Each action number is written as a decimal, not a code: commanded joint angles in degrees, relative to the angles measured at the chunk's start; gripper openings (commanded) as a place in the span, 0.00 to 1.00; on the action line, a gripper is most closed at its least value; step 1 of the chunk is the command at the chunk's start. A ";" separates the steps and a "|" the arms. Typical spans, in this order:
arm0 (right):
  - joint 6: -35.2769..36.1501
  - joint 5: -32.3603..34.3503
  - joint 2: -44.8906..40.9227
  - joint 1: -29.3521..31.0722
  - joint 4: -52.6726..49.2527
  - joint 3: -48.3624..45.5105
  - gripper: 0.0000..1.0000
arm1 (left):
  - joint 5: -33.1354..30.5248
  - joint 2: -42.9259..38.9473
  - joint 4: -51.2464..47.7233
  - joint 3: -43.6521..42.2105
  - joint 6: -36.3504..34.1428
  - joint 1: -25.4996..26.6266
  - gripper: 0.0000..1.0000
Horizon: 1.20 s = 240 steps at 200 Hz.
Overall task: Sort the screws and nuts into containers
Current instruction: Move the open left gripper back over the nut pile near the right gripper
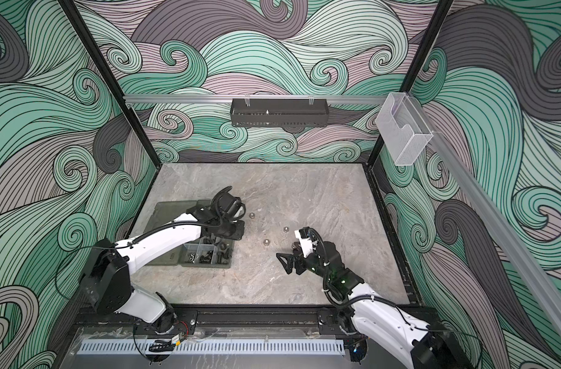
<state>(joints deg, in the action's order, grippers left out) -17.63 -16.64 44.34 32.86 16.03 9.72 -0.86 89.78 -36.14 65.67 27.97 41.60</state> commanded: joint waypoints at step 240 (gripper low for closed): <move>-18.17 -7.99 -44.00 -6.06 -33.20 -6.73 0.99 | 6.75 29.26 14.99 17.15 -1.15 17.51 0.40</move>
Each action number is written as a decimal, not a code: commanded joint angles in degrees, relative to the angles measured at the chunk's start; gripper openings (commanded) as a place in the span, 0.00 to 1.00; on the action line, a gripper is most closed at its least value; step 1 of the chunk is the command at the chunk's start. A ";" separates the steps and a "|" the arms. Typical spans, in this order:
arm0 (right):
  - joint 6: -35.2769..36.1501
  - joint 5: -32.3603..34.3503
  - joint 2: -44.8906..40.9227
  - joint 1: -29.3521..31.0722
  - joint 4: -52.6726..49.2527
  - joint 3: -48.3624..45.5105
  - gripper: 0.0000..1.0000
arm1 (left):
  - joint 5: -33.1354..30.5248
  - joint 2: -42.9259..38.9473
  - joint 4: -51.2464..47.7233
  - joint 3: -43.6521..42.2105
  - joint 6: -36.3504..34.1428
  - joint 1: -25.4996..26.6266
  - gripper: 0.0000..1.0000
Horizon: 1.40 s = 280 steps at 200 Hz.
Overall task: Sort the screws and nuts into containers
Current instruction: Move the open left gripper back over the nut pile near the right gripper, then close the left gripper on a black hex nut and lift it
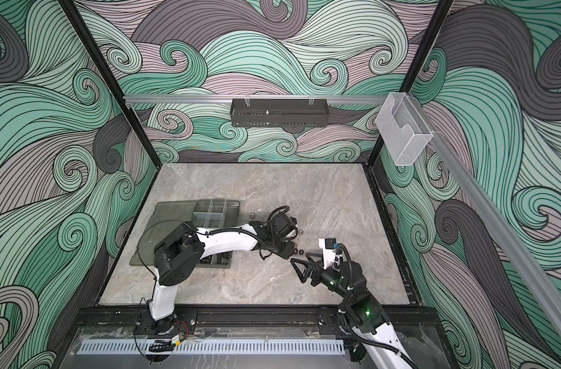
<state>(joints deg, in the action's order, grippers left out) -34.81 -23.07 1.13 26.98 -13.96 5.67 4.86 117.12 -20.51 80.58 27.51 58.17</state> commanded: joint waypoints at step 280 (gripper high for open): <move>-0.53 -1.47 -0.76 -0.18 -1.37 -3.53 1.00 | -18.63 -3.41 -11.59 -0.77 2.08 -1.81 0.22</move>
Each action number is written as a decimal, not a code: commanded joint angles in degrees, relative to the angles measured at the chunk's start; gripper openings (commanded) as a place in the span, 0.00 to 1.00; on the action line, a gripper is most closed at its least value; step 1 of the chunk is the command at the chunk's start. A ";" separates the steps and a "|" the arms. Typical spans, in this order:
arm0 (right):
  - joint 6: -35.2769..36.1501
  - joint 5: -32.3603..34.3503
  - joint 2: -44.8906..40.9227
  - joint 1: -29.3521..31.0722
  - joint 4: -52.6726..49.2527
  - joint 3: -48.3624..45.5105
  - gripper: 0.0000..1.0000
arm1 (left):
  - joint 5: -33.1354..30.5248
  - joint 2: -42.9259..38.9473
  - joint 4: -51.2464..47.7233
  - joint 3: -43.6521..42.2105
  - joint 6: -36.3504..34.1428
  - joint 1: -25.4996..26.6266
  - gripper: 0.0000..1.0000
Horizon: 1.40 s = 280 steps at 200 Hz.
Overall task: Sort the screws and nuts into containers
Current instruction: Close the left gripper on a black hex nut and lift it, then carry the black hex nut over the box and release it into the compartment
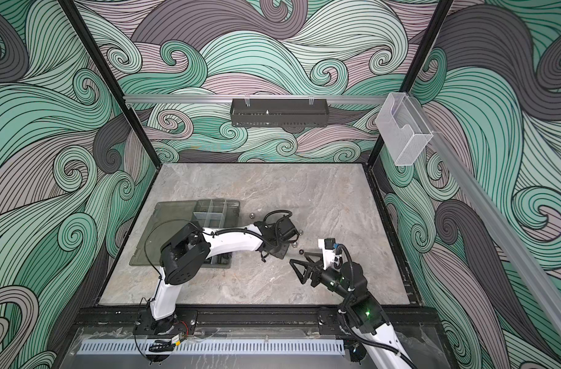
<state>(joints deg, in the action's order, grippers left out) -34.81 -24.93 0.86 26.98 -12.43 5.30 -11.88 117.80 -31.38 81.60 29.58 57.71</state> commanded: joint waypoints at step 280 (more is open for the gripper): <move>31.82 5.11 55.33 14.06 42.42 8.02 0.99 | 5.32 -36.75 -12.69 -22.64 -3.59 -31.13 0.20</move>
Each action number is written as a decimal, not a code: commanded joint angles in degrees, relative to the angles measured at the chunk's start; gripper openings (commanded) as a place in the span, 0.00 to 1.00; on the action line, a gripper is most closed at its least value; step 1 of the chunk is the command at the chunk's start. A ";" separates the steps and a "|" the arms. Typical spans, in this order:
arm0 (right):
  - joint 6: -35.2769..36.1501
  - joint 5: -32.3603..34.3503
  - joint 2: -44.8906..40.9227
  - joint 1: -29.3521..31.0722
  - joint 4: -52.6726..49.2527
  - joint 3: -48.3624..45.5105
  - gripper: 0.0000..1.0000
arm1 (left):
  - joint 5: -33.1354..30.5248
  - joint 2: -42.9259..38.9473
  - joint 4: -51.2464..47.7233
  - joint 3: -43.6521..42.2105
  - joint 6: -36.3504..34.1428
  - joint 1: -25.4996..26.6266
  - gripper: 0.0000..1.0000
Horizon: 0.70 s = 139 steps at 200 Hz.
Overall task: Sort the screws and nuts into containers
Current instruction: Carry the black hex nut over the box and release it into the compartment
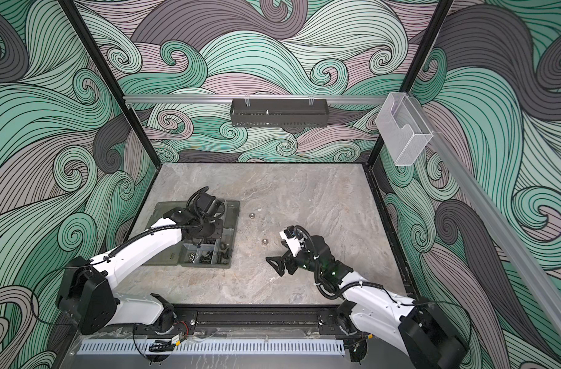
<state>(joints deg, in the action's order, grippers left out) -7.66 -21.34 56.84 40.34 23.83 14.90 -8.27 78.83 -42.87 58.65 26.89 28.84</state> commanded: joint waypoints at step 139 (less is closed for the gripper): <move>5.29 -0.43 2.59 1.47 5.64 -0.31 0.99 | -2.72 10.33 0.20 -1.20 -0.04 -5.00 0.20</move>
<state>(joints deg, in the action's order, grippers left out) -4.45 -21.47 59.20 41.47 29.45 13.69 -9.32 87.64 -43.68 56.64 26.76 24.73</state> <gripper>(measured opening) 0.994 0.204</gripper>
